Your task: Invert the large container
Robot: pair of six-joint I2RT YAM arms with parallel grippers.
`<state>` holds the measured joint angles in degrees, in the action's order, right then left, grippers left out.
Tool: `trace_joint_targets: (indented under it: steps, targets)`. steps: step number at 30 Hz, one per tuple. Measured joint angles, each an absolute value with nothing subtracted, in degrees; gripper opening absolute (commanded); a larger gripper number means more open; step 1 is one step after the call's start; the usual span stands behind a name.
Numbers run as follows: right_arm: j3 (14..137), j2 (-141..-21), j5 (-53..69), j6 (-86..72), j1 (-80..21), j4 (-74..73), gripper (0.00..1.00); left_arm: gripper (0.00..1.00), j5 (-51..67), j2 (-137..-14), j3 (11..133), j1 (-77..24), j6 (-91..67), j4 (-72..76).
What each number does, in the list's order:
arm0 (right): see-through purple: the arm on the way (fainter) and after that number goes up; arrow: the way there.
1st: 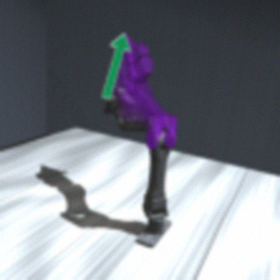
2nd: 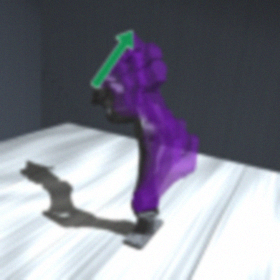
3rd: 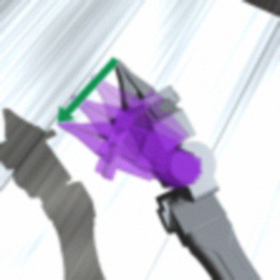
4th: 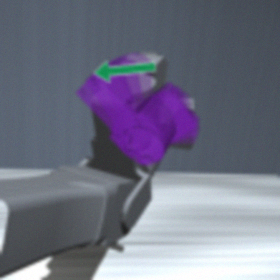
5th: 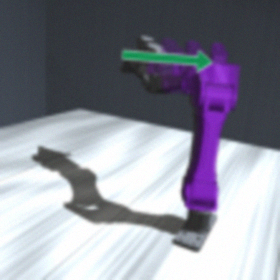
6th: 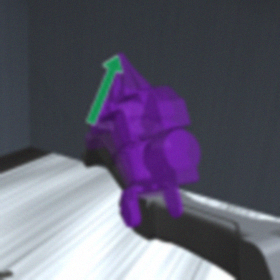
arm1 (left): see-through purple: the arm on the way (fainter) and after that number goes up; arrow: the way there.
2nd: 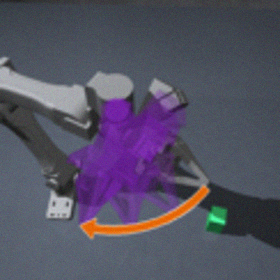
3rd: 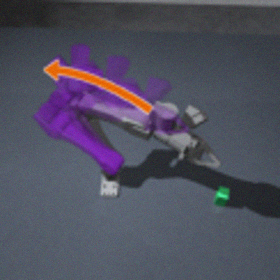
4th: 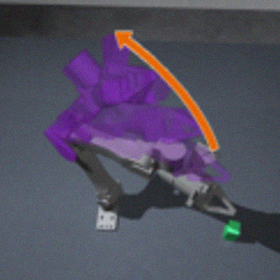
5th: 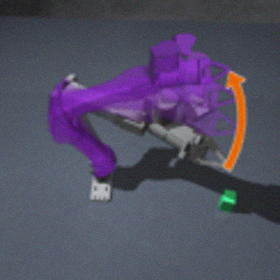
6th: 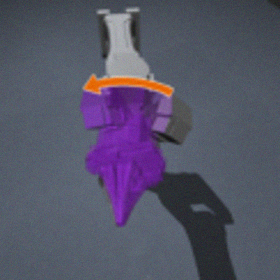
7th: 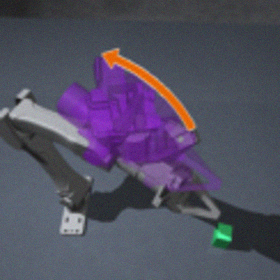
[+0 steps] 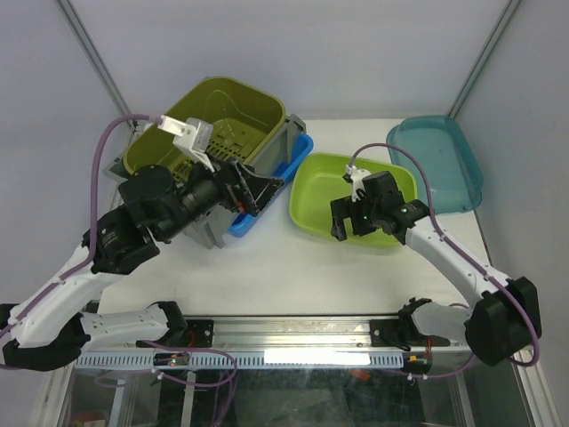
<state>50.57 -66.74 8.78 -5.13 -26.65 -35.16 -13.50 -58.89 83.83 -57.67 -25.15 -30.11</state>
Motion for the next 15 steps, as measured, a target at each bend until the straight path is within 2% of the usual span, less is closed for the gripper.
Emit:
trace_joint_targets:
  steps: [4, 6, 9, 13, 15]
  targets:
    - [50.6, -71.4, 7.0, -1.4, -27.4, -32.8, 0.95, 0.99, -13.9, -55.5, 80.8, -57.7, -26.3, -32.2]
    - [50.6, -73.9, 6.4, 0.0, -27.7, -31.9, 0.88, 0.99, -13.9, -56.0, 79.7, -57.7, -26.7, -33.1]
    - [50.6, -77.1, 6.5, 1.7, -28.4, -31.6, 0.73, 0.99, -13.8, -57.8, 78.3, -57.7, -27.3, -34.5]
    - [50.6, -77.5, 6.9, 3.0, -30.0, -31.6, 0.42, 0.99, -13.4, -59.7, 77.4, -57.7, -27.7, -36.2]
    - [50.6, -77.3, 7.4, 3.0, -30.6, -31.7, 0.32, 0.99, -13.4, -59.9, 77.4, -57.7, -27.7, -36.3]
